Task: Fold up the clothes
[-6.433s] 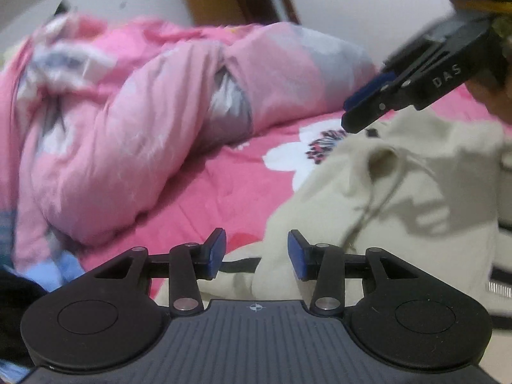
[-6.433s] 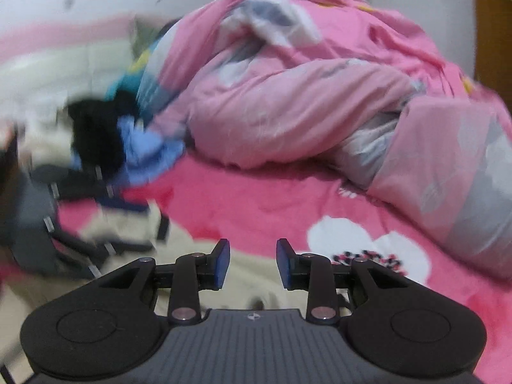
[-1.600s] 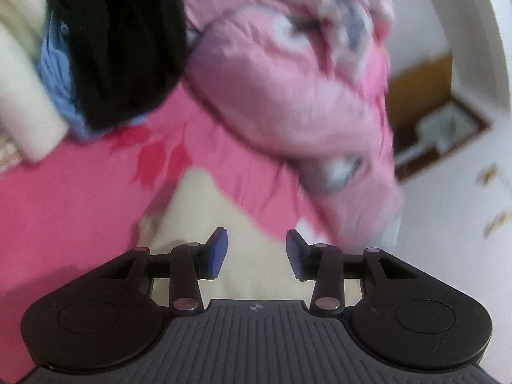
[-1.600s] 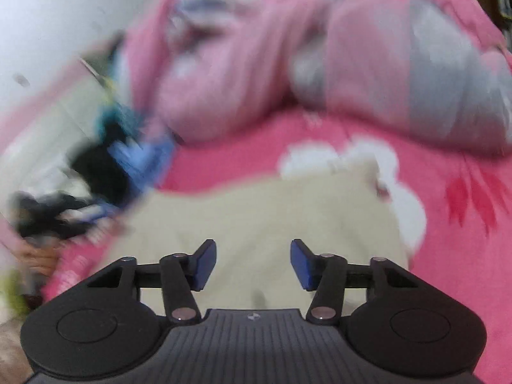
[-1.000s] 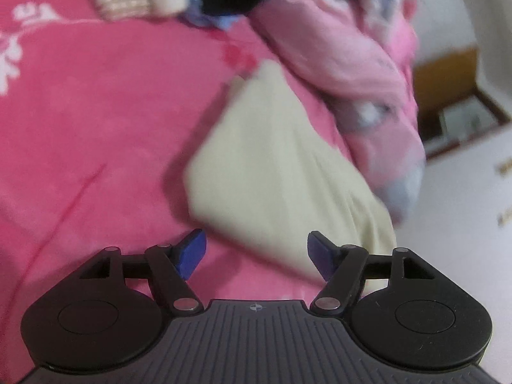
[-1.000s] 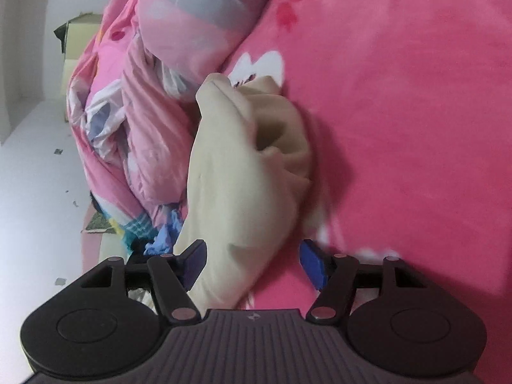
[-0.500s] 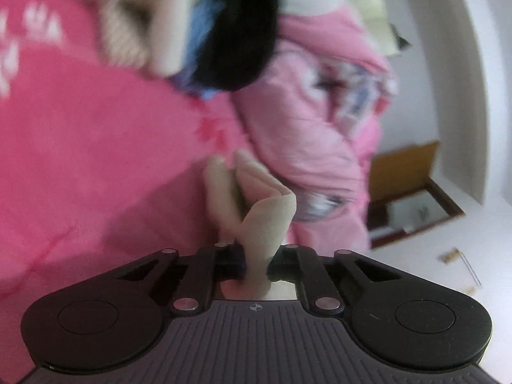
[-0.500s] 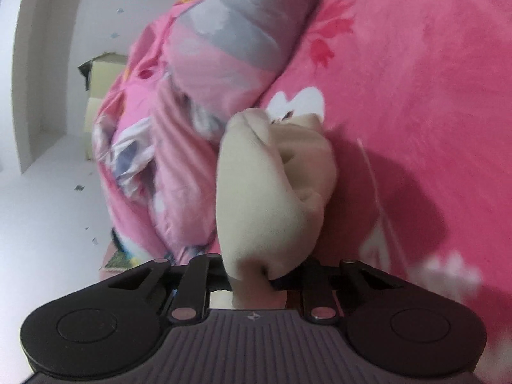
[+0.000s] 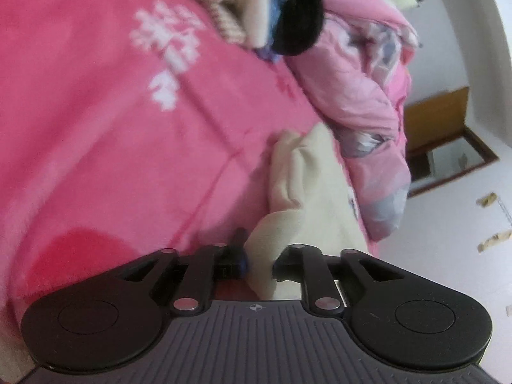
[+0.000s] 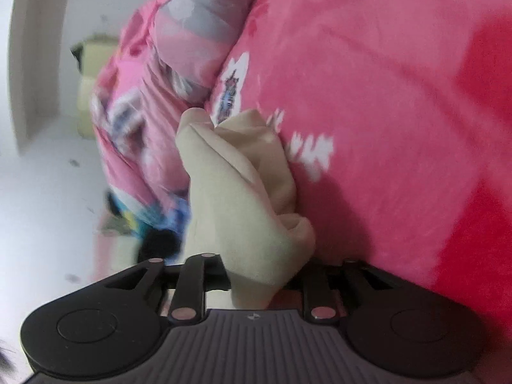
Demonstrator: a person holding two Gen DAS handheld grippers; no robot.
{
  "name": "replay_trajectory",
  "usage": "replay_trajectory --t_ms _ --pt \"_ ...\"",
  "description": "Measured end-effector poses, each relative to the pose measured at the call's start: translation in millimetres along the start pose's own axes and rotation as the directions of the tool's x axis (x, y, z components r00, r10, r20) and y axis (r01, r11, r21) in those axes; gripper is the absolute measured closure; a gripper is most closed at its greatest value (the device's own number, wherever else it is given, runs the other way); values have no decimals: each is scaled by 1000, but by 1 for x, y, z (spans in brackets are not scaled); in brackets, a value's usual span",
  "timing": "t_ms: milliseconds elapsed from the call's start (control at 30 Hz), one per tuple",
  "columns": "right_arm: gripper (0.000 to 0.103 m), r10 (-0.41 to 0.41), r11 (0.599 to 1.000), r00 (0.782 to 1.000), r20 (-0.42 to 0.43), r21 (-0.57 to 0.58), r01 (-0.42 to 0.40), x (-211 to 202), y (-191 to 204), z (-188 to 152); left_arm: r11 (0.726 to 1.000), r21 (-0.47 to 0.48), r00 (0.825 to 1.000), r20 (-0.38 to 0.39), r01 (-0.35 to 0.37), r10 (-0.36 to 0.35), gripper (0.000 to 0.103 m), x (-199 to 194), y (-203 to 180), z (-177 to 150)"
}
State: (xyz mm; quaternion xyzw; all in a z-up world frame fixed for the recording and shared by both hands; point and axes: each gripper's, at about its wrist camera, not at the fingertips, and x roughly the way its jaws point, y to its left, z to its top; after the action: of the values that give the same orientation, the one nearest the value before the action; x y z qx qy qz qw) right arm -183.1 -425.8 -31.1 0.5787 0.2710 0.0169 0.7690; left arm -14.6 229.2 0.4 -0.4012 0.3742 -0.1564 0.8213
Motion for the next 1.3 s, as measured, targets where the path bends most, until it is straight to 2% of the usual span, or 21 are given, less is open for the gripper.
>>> replay_trajectory --t_ms 33,100,167,233,267,300,333,433,467,567,600,667,733,767,833,867,933,967,1100,1200,1300 --pt "65 -30 999 1000 8 -27 30 -9 6 4 999 33 999 29 -29 28 73 -7 -5 2" --pt "64 -76 994 990 118 -73 85 -38 12 6 991 96 993 89 -90 82 66 -22 -14 7" --pt "65 -144 974 944 296 -128 189 -70 23 2 976 154 980 152 -154 131 66 -37 -23 12" --pt "67 -165 944 899 406 -199 263 -87 39 -9 955 218 959 243 -199 145 66 -56 -36 11" --pt "68 -149 927 890 431 -251 277 -88 50 -15 945 256 950 283 -206 130 66 -63 -45 8" --pt "68 -121 905 890 439 -319 281 -83 65 -22 935 297 946 307 -194 99 65 -66 -57 5" --pt "68 -90 871 904 418 -407 274 -71 82 -29 927 336 949 308 -169 62 64 -65 -69 2" --pt "68 -24 735 949 315 -637 230 -22 130 -54 881 469 979 199 -59 -41 61 -42 -101 -14" --pt "68 -9 677 962 272 -707 206 -2 145 -63 863 503 988 148 -36 -45 60 -27 -111 -20" --pt "68 -36 578 986 165 -801 155 59 172 -75 813 582 1000 17 -3 -9 60 23 -133 -36" --pt "69 -53 570 989 141 -809 146 78 176 -74 801 599 1000 -2 -16 22 60 39 -137 -40" --pt "73 -105 574 989 99 -807 142 115 178 -64 813 581 999 -12 -24 38 60 51 -131 -37" --pt "76 -195 575 974 119 -790 212 143 167 -49 830 557 999 -18 -30 48 60 61 -122 -34" --pt "84 -240 572 962 131 -781 249 157 160 -42 838 544 998 -21 -33 53 60 66 -118 -32" --pt "103 -260 642 959 113 -721 259 168 135 -22 854 519 998 -27 -40 63 61 76 -109 -28" --pt "103 -266 678 958 102 -687 261 172 122 -12 861 506 997 -31 -43 68 61 81 -105 -27" --pt "103 -210 793 976 60 -574 206 166 104 2 876 480 996 -38 -50 77 61 91 -96 -23" --pt "103 -193 821 979 66 -536 198 160 101 5 883 467 996 -41 -53 82 61 96 -92 -21" --pt "103 -227 761 946 230 -565 320 134 121 -2 905 426 998 -49 -10 35 61 94 -83 -16" --pt "103 -200 722 947 252 -615 316 117 136 -15 916 401 999 -49 2 19 60 85 -84 -16" --pt "103 -190 653 950 246 -691 309 108 152 -38 918 397 999 -29 -19 33 59 73 -87 -17"
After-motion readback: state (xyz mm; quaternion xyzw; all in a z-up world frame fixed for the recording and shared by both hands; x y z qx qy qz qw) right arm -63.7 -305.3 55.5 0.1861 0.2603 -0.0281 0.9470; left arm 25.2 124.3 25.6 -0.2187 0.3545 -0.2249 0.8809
